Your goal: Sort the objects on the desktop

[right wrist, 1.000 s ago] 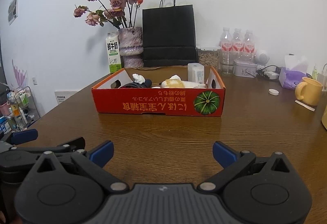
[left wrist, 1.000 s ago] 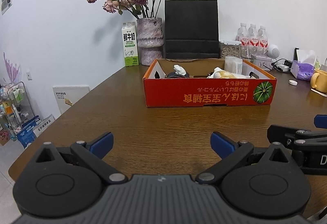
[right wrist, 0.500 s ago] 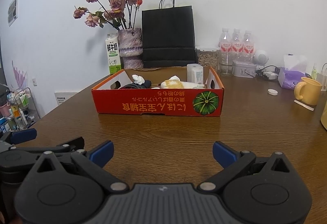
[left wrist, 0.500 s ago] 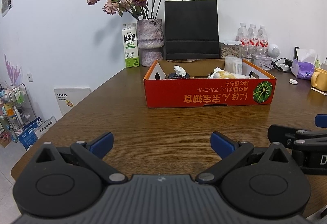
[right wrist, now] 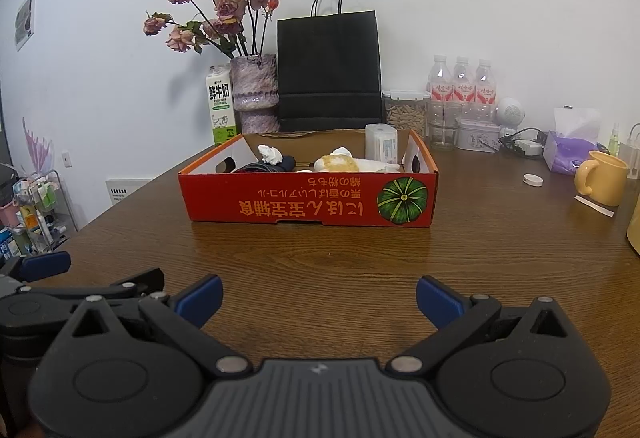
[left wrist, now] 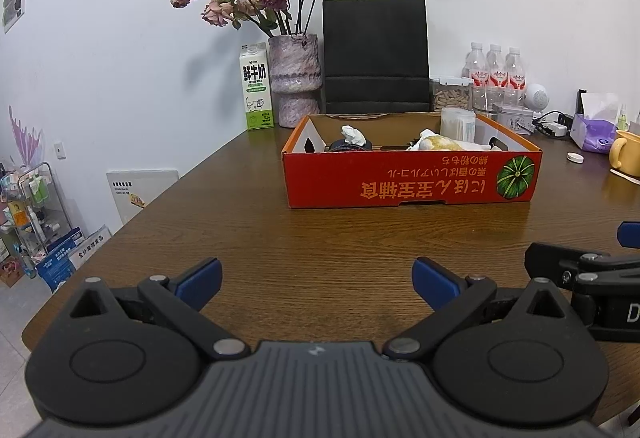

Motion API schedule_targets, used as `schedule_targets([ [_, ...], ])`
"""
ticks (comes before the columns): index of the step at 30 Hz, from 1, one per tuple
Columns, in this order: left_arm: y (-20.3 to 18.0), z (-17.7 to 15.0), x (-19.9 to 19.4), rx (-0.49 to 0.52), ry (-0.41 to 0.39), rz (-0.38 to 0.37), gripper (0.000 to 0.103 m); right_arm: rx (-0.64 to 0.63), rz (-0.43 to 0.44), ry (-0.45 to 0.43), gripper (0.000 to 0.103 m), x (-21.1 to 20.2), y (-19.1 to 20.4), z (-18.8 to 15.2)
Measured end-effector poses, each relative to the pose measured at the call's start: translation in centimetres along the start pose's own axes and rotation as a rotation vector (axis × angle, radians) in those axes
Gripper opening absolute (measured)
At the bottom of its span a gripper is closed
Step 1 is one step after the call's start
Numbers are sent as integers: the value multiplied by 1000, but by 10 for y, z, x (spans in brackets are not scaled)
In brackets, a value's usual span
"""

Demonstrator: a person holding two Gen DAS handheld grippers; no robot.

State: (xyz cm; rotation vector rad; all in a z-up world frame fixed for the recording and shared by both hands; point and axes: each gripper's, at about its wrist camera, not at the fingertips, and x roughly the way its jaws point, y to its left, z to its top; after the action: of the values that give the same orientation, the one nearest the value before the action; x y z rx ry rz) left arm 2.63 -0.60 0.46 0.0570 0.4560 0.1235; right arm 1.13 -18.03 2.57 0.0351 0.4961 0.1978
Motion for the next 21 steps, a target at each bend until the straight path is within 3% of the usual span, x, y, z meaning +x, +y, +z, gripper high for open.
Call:
schedule_targets([
  [21, 1, -1, 0, 1, 2, 1, 103, -1, 0, -2, 103, 0, 1, 0],
])
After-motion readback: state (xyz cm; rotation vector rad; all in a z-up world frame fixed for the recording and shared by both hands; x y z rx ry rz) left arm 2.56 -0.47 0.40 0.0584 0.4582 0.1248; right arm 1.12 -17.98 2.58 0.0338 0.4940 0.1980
